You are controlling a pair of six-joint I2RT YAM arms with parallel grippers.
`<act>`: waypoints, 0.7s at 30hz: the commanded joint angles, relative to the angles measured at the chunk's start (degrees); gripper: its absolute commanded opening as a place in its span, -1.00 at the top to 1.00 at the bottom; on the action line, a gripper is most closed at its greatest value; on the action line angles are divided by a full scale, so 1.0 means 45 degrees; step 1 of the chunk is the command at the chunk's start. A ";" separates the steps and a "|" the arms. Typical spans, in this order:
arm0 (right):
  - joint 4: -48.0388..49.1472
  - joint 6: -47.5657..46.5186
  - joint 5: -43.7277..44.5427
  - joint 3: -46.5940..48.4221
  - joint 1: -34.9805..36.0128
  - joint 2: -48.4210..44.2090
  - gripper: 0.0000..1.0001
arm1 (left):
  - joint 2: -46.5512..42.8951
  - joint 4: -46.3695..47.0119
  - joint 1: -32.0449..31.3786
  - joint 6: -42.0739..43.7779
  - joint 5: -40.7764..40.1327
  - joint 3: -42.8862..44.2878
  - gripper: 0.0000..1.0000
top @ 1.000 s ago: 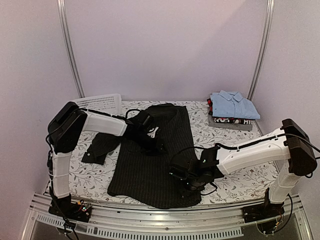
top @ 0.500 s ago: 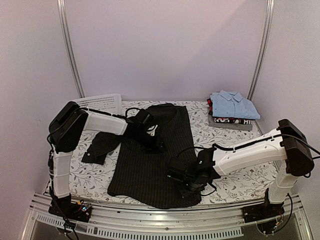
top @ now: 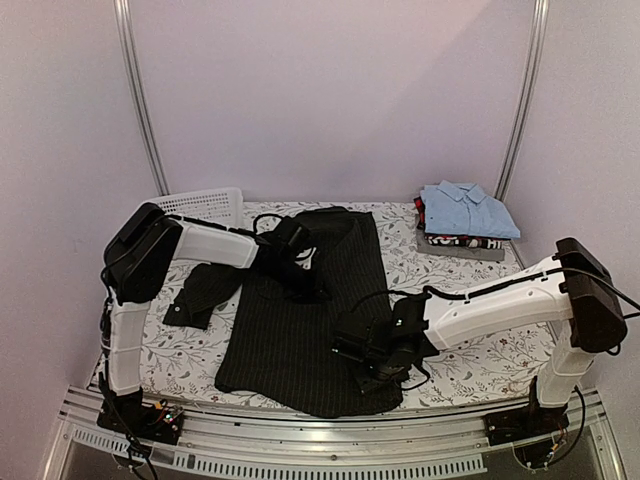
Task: Fold and stack the long sleeve shirts
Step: Adjust the sleeve of the 1/3-folded shirt.
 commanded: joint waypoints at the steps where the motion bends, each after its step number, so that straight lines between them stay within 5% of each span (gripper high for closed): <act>1: -0.0131 0.0197 0.0314 0.0371 0.0080 0.0471 0.26 | 0.0261 -0.0022 0.0130 0.0146 -0.0167 0.0279 0.65; 11: -0.0471 -0.0065 0.0308 0.0902 0.0086 0.0551 0.97 | 0.0054 -0.0259 0.0145 0.0297 -0.0353 0.0496 1.00; 21: -0.0828 -0.0462 -0.0293 0.1682 0.0104 0.0218 1.00 | -0.0504 -0.0508 0.0198 0.0357 -0.0861 0.0415 1.00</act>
